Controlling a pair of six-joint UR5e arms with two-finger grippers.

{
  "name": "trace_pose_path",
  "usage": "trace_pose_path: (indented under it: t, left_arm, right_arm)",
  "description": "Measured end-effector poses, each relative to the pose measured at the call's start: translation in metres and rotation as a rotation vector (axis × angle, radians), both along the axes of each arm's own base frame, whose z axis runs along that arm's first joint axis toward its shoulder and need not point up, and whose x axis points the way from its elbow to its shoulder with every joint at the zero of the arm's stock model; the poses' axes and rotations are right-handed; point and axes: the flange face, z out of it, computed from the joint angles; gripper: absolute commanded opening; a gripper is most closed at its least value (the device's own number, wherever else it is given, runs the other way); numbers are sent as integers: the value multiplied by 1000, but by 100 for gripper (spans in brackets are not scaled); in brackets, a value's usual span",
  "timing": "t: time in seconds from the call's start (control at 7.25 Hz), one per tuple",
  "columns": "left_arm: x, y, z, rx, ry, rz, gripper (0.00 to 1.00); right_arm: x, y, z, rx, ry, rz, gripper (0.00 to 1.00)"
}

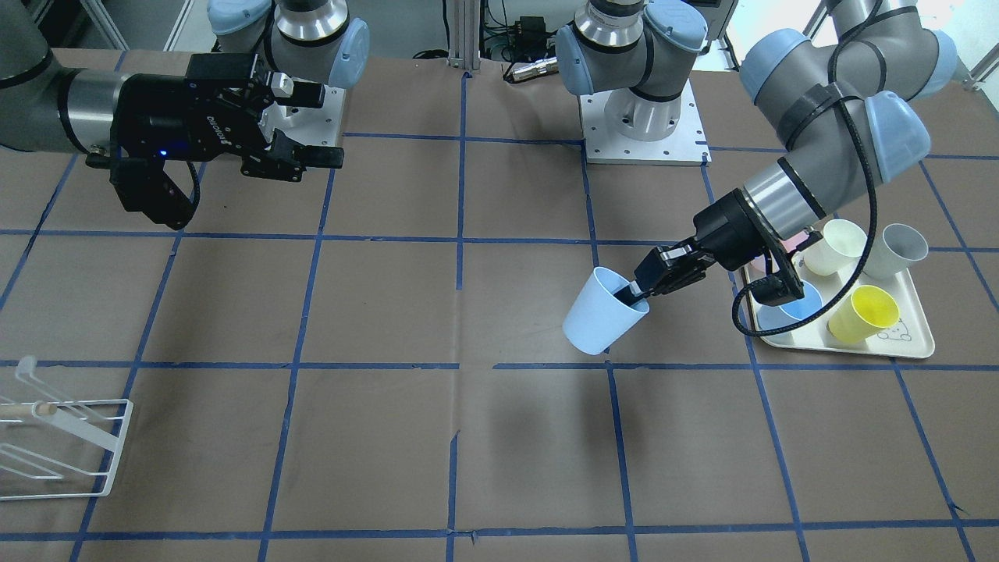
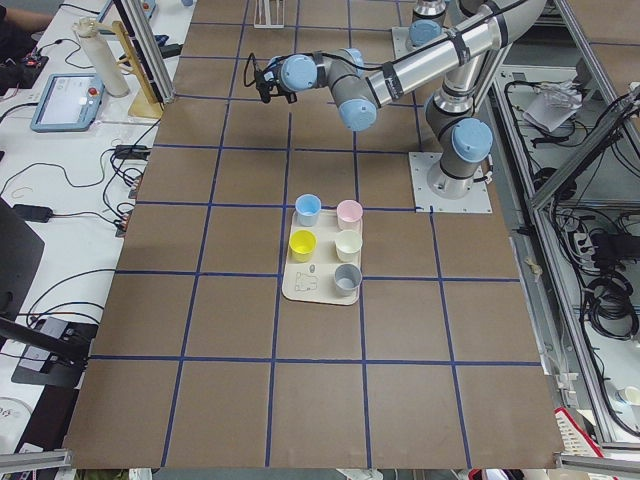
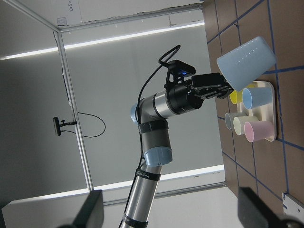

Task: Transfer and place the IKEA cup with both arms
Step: 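Carry the cup with the left gripper toward the white tray while the right arm withdraws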

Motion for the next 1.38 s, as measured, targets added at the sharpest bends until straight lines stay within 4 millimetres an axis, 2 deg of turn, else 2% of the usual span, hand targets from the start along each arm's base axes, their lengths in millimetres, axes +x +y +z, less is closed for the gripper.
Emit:
trace_pose_path:
  t: [0.41, 0.97, 1.38]
  left_arm:
    - [26, 6, 3, 57, -259, -33, 0]
    - [41, 10, 40, 115, -458, -117, 0]
    - [63, 15, 65, 109, -654, -271, 0]
  right_arm:
    - [-8, -13, -14, -35, 80, 120, 100]
    - [-29, -31, -33, -18, 328, 293, 100]
    - [-48, -37, -31, 19, 586, 385, 100]
